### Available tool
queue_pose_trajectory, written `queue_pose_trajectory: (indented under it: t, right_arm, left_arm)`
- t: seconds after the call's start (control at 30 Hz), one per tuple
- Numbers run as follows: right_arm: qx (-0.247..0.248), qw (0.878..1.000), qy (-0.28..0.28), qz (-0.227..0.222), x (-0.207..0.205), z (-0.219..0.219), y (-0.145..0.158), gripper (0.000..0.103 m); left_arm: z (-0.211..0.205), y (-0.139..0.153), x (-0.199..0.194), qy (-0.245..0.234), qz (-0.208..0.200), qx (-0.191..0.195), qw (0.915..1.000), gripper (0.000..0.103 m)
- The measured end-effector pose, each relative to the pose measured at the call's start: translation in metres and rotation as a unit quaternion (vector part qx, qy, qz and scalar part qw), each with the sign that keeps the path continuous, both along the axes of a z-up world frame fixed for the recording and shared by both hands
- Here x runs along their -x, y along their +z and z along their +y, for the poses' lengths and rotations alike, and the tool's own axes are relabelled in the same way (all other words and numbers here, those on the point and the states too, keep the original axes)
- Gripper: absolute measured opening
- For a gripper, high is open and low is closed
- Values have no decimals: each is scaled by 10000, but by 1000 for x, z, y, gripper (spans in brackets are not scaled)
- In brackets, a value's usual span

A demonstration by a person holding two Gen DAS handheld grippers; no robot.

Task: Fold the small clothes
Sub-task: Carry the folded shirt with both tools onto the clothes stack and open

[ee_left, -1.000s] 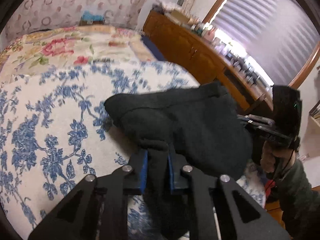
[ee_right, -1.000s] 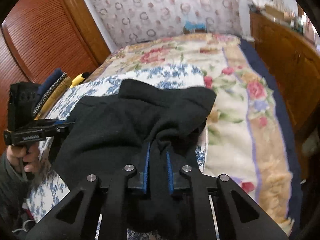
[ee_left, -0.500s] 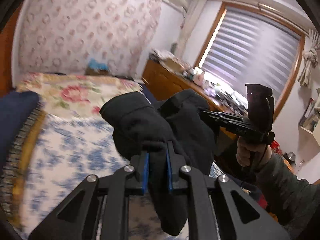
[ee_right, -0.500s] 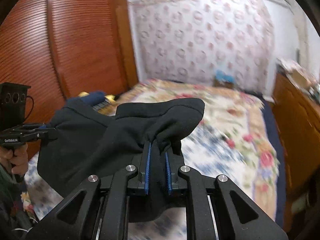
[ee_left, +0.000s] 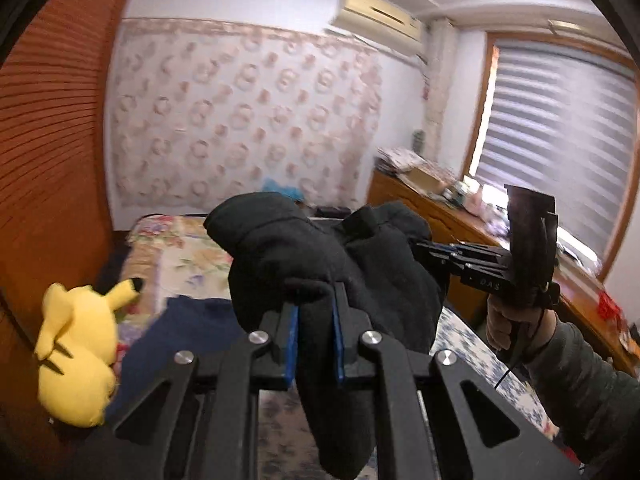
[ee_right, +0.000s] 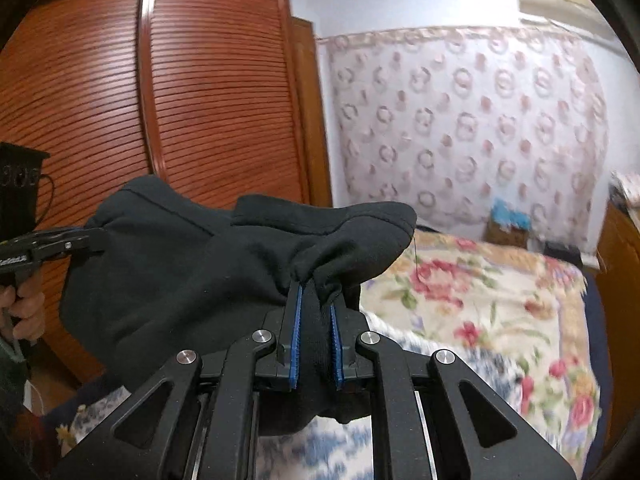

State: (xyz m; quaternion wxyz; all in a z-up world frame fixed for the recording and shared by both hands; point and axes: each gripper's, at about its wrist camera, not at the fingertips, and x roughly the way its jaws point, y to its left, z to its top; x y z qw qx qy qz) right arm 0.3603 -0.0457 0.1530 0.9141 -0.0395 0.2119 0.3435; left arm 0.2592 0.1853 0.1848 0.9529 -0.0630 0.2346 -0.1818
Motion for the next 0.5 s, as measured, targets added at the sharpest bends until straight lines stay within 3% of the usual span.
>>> queue_pose_trajectory:
  t: [0.27, 0.4, 0.5]
  right_arm:
    - [201, 9973, 556, -433, -46, 115, 33, 9]
    - [314, 9957, 770, -397, -63, 160, 23, 9]
    - [623, 9930, 987, -171, -70, 189, -11, 9]
  left_arm:
    - [98, -11, -12, 847, -83, 159, 9962, 10]
    - [122, -51, -5, 1053, 150, 331, 9938, 10]
    - [133, -100, -3, 1210, 570, 379, 9903, 10]
